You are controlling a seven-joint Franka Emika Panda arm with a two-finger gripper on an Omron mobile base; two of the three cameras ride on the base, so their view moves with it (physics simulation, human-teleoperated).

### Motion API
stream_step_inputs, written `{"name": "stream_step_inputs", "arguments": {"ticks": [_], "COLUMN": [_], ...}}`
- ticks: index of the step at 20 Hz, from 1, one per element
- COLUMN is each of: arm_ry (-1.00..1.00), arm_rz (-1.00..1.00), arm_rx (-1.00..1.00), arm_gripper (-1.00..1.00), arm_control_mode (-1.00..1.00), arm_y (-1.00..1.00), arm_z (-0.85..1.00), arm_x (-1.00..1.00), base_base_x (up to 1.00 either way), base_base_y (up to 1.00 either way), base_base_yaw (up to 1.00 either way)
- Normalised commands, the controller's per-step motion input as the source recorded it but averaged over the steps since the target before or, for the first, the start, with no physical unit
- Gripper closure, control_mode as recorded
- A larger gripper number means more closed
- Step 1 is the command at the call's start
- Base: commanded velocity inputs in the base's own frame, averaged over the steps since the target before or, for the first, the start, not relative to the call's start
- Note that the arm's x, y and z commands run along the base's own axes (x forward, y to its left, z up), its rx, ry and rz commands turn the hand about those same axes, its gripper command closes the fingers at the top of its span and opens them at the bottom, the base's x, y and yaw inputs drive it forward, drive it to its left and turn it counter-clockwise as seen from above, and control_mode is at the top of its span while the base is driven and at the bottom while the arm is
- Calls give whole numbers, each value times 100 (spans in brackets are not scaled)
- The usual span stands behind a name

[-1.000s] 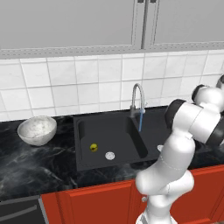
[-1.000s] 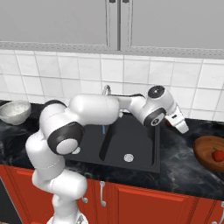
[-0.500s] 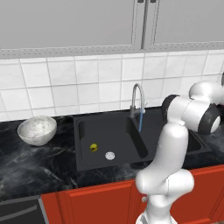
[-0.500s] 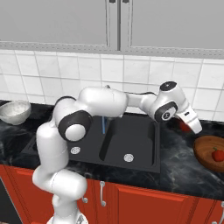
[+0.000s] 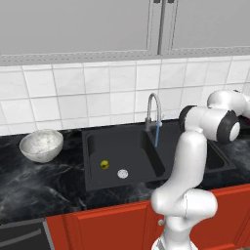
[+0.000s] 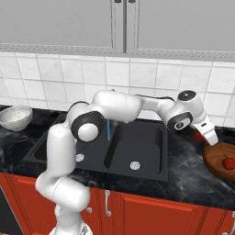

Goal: Pick the bell peppers from the sink and place them in one bowl. Place the pear in the other bowl. Then turn off the sink faucet.

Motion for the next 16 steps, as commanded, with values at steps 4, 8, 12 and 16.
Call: {"name": "stream_step_inputs", "arguments": {"ticks": [4,8,12,16], "arm_ry": [-2,0,0,0], "arm_rz": [0,-1,-1,0], "arm_rx": [4,3,2,2], "arm_gripper": [100,100,100,-100], "arm_control_mode": [-100,-100,-100,-100], "arm_y": [-33,-64,-68,-49], "arm_z": [-19,-3,0,-11], "arm_x": [0,0,4,8], "base_base_x": [0,0,0,0], "base_base_y": [0,0,0,0], "base_base_yaw": [0,0,0,0]}}
